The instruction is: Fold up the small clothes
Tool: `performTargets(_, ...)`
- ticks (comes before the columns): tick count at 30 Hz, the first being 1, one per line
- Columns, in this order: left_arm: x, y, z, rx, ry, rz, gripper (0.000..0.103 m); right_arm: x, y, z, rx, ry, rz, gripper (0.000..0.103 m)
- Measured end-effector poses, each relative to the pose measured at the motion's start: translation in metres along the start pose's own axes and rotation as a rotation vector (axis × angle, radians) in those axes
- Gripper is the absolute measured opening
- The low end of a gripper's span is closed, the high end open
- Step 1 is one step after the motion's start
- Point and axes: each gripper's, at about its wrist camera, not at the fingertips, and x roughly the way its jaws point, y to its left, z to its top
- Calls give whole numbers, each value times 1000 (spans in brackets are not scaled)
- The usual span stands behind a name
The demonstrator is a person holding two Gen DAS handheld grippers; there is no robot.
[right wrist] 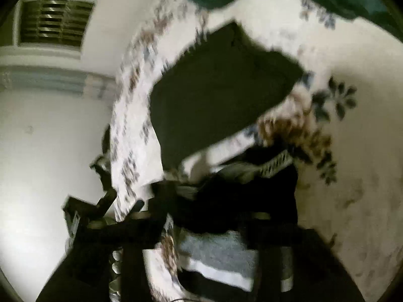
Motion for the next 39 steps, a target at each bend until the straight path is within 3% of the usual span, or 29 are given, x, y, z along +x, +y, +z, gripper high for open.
performTargets(3,11,-3,-4,119,46,94,68,1,-12,-8,-27,9,-97,68)
performTargets(6,55,-8,-13,304,182,268,69,27,-28,-14,-34,83,-199,68)
performTargets(9,99,-1,-19,365,274,337,66,54,-44,-16,-11,137,-261,68)
performTargets(11,110,1,-16,360,264,339,42,73,-56,-12,27,164,-267,56)
performTargets(12,109,0,-13,355,257,335,13,80,-60,-9,45,167,-250,24)
performTargets(13,107,0,-10,345,246,324,9,81,-60,-6,54,143,-249,12)
performTargets(15,97,3,-2,327,202,336,7,77,-58,1,55,78,-231,11)
performTargets(16,99,14,3,308,214,359,7,78,-60,4,46,61,-262,10)
performTargets(19,99,33,12,238,253,328,11,94,-66,6,43,135,-288,11)
performTargets(20,95,30,13,245,252,317,12,95,-63,6,27,158,-293,13)
performTargets(21,86,24,10,263,247,303,19,93,-59,5,8,176,-297,16)
performTargets(23,60,16,0,254,223,250,50,80,-50,2,-17,200,-266,42)
performTargets(24,50,14,-5,244,214,223,76,71,-47,-1,-23,198,-249,68)
performTargets(25,38,12,-11,233,204,200,83,60,-44,-5,-31,193,-234,82)
performTargets(29,-14,20,-60,133,178,189,84,31,-48,-23,-33,216,-218,85)
performTargets(31,-35,35,-97,32,157,191,88,27,-59,-31,-14,249,-198,96)
performTargets(33,-50,53,-133,-66,133,196,88,28,-68,-36,4,283,-159,97)
performTargets(35,-57,70,-163,-147,117,200,88,41,-80,-37,11,325,-127,97)
performTargets(39,-26,85,-199,-215,133,155,88,82,-97,-34,23,417,-41,97)
